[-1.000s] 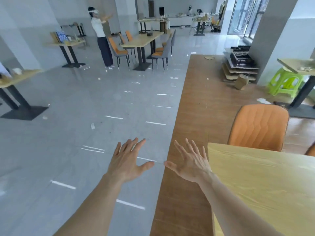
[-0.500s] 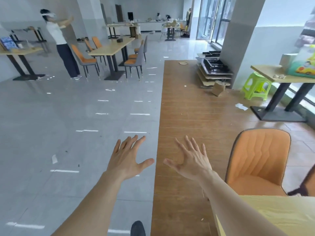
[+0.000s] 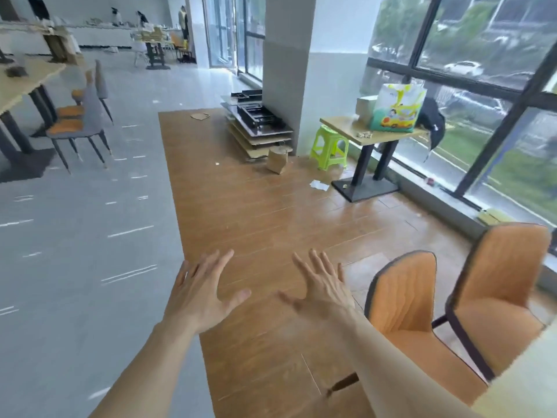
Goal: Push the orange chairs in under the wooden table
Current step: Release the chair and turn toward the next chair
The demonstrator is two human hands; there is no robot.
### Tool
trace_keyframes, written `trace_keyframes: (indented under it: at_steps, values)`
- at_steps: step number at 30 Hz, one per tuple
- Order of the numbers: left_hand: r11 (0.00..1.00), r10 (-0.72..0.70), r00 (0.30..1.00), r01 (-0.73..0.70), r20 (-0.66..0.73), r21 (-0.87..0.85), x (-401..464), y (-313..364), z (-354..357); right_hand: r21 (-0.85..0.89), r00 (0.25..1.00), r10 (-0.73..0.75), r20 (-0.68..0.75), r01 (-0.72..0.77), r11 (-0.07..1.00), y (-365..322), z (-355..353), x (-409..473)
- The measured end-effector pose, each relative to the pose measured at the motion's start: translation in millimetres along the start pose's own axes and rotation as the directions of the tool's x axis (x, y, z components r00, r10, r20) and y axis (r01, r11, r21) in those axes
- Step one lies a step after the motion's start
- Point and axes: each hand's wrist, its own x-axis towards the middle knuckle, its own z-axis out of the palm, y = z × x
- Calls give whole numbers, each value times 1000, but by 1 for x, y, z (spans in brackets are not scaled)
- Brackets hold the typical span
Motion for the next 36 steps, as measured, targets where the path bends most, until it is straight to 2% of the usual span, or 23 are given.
trace_keyframes:
  at_steps: [4,9,14,19,22,28,33,36]
  values:
    - [991,134,987,-134,89,-7,109,13,28,17,990,128,-67,-127,992,39,-4,67]
    - [943,326,938,-331,119,26,258,55,58,106,946,301,-123,-289,951,106,-21,161]
    - [860,503,850,-510,153,5,390,126,77,190,861,485,-153,-456,869,178,-50,226]
    - [729,675,709,-683,202,-39,475,204,107,246,731,655,-193,-610,753,242,-70,242]
    - [601,790,563,-789,242,-125,522,260,145,276,579,789,-207,-739,614,283,-71,238]
    - [361,914,265,-875,306,-323,572,360,210,298,210,973,-97,-926,230,323,-62,215]
    - [90,946,-56,-900,319,-426,582,427,239,395,-123,991,-43,-914,-96,308,-52,207]
    - [-53,927,-226,-871,301,-489,572,461,260,422,-281,960,13,-869,-260,295,-38,199]
